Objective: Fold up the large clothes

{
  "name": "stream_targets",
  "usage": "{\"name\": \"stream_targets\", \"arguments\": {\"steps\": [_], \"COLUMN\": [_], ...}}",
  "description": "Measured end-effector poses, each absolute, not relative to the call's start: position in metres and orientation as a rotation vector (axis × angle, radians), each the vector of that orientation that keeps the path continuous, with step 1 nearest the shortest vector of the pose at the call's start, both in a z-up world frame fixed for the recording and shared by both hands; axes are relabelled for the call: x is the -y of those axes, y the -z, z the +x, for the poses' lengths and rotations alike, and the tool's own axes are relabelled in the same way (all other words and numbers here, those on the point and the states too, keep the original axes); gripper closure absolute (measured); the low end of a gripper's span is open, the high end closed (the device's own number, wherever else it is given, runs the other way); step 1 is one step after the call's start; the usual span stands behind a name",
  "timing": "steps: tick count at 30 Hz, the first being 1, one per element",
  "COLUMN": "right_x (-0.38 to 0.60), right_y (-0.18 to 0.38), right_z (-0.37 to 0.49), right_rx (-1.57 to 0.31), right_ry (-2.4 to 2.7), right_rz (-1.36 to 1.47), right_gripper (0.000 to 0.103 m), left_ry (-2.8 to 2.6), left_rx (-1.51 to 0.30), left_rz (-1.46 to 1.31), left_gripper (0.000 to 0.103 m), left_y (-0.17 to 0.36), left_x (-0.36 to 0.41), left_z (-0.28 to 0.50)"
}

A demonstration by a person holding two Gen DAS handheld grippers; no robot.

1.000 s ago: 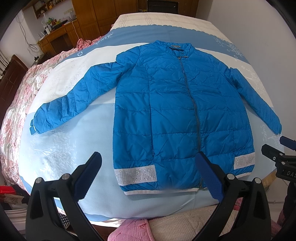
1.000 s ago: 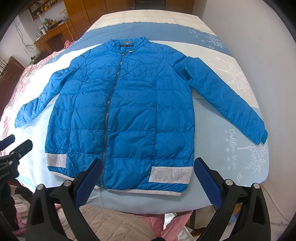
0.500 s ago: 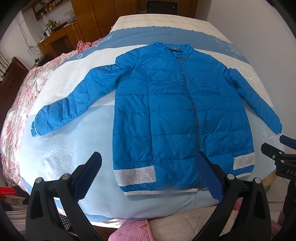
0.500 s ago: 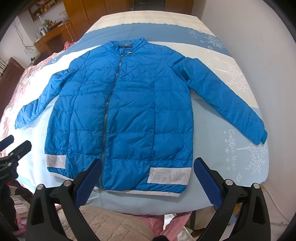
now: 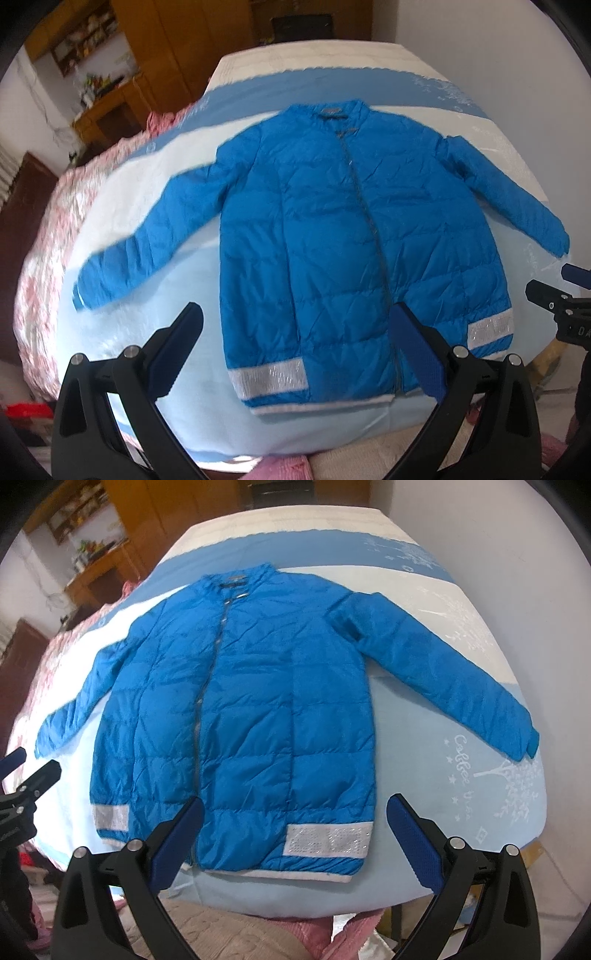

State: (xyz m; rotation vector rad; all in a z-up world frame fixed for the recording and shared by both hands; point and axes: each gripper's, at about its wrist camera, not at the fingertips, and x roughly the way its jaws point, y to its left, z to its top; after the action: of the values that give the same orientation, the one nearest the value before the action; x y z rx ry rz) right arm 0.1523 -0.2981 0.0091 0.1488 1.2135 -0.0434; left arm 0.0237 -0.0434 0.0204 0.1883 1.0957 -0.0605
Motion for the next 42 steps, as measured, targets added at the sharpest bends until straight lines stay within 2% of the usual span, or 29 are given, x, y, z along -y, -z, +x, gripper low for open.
{"name": "stream_targets", "arguments": {"steps": [9,17,25,30,34,40,42], "right_x": [0.414,0.538,0.632,0.662,0.674,0.692,0.697], "right_y": [0.015,0.059,0.123,0.146,0.153,0.168,0.167], "right_z": [0.145,0.129,0.114,0.114,0.129,0.156,0.16], "right_rx": [-1.169,-1.145,-1.148,-1.093,-1.06,-1.048,-1.01], "right_ry": [0.222,0.413,0.52,0.501,0.485,0.469,0.47], "right_rz": [0.421,0.699,0.971,1.116,1.124,1.168,1.172], "right_gripper": [0.004,0.004,0.006,0.007,0.008,0.012,0.022], "left_ry": [0.151,0.306,0.418,0.448,0.435,0.414,0.402], "left_rx": [-0.992,-0.958,-1.043,-1.122,-1.173,-1.193,-1.192], "left_rz": [0.333,0.36,0.247,0.188,0.154,0.11,0.107], "left_gripper": [0.003,0.003,0.003,0.003,0.004,0.004,0.004], "left_y": [-0.034,-0.019,0.023,0.057,0.079,0.092,0.097], "left_x": [0.11,0.186,0.259,0.289,0.301,0.3,0.296], "left_z": [0.054,0.109,0.182,0.218,0.242,0.264,0.272]}}
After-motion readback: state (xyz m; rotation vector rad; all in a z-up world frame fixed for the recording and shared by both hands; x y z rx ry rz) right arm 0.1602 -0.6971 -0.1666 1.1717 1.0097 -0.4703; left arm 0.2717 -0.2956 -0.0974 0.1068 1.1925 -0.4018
